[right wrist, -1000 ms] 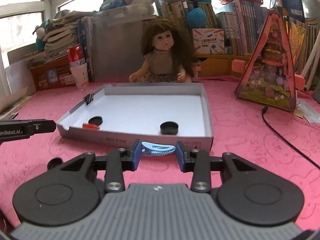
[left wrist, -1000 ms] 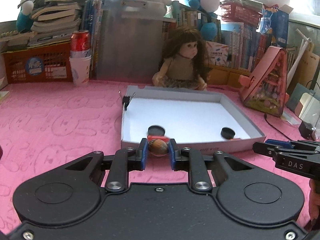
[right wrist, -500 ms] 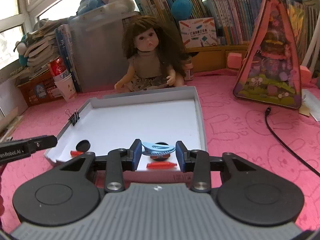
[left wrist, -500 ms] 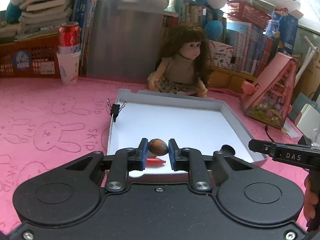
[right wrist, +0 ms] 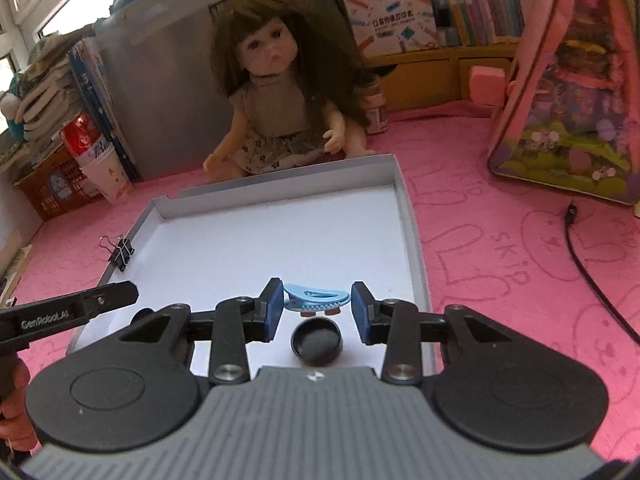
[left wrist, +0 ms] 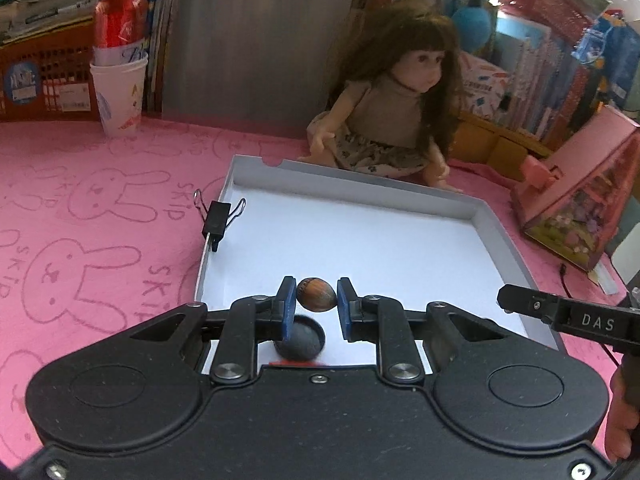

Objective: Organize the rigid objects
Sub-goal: 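Carry the walnut and hair clip into the white tray and open both tools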

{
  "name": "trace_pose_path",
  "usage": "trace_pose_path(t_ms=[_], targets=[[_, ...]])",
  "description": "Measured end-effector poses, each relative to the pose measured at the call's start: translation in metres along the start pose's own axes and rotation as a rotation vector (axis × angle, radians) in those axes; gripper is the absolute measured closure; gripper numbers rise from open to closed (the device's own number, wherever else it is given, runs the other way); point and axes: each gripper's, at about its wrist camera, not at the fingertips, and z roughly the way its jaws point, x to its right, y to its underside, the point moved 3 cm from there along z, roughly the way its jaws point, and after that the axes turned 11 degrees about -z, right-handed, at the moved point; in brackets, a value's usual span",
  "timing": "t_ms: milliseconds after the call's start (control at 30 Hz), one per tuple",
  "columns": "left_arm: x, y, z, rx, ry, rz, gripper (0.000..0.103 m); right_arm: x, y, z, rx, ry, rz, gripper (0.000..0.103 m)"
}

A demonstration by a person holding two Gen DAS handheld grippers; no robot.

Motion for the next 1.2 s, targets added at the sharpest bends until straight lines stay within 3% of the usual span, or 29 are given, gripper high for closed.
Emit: trace_pose_path(t_ms=[333,900,1000,1033,1200], targets=[[-0.001,-0.006,0.034,-0.046,-0.050,0.004,0.083,-0.006,-0.009,0.027,-0.052,0.021,-0.032,0.060],[0.005,0.002,0.041,-0.040,-0.079,0.057,0.083,-0.004,-0.004,0.039,-0.089,0.034,-0.032,0.059],[0.005,0.001,0.038,-0.029,-0.088,0.063,0.082,-0.005,-0.004,0.039,-0.086,0.029,-0.032,0.053],[0.005,0.001,0.036,-0.022,-0.091,0.067,0.080,-0.005,-0.004,0.038,-0.082,0.030,-0.033,0.044],[0.006,0.000,0.023,0.015,-0.088,0.089,0.067,-0.006,-0.003,0.029,-0.046,0.029,-0.042,0.035]])
